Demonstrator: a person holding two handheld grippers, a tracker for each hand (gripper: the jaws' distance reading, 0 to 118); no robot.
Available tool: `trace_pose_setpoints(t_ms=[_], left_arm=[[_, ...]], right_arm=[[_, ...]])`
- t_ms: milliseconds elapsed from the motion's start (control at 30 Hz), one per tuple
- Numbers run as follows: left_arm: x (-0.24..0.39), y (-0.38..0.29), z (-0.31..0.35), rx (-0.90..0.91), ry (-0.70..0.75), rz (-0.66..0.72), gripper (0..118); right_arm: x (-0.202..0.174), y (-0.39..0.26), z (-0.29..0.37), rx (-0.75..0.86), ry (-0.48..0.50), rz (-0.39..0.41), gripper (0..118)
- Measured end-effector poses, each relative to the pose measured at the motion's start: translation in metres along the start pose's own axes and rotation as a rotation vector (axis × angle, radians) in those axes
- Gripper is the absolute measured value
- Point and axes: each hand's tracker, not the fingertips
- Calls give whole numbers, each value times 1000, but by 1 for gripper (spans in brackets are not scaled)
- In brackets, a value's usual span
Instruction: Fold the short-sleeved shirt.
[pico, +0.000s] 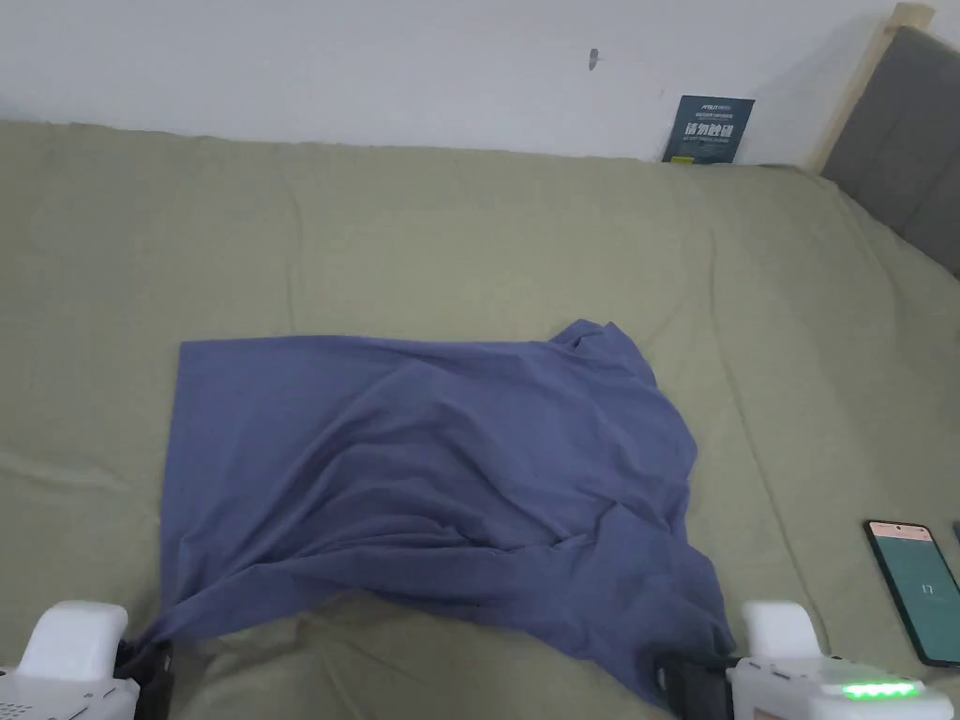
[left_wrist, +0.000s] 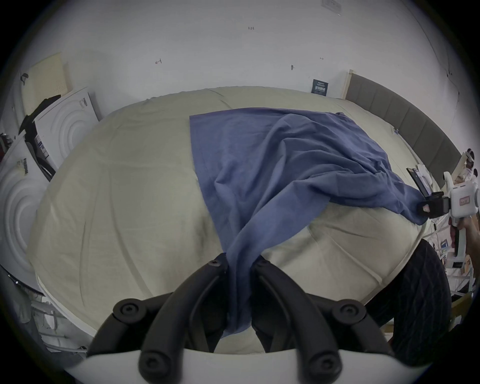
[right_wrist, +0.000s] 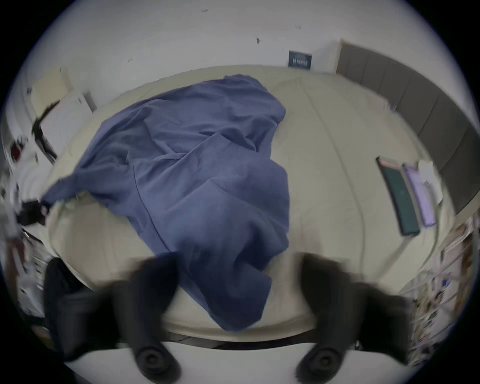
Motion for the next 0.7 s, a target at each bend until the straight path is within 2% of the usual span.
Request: trace_pose_setpoints(t_ms=[33,67,133,200,267,367,467,533,700], left_arm=[[-1,1,0,-6,2,3,15],[-2,1,0,-9,8,1,14],[-5,1,1,-3,39,-12,11],[-10,2,2,-6,31,2,11],[-12,4,9,11,25,13,11],[-10,9,32,36,29,-1,11],[-8,13,56,68,52,-63,10],[-9,14,66,55,55,-93,10],[-12,19,78,57,71,-154,10]], right_arm=[[5,3,-1,-19,17,-47,50],[9,2,-3,-24,12,-70,2],[10,6,-5,6,21,-29,2],[12,10,0,17,42,-34,2],[4,10,33,70,41,-21,2],[6,21,65,71,99,-18,2],[6,27,94,63,112,43,2],[11,31,106,59,86,75,2],[24,38,121,72,141,38,2]])
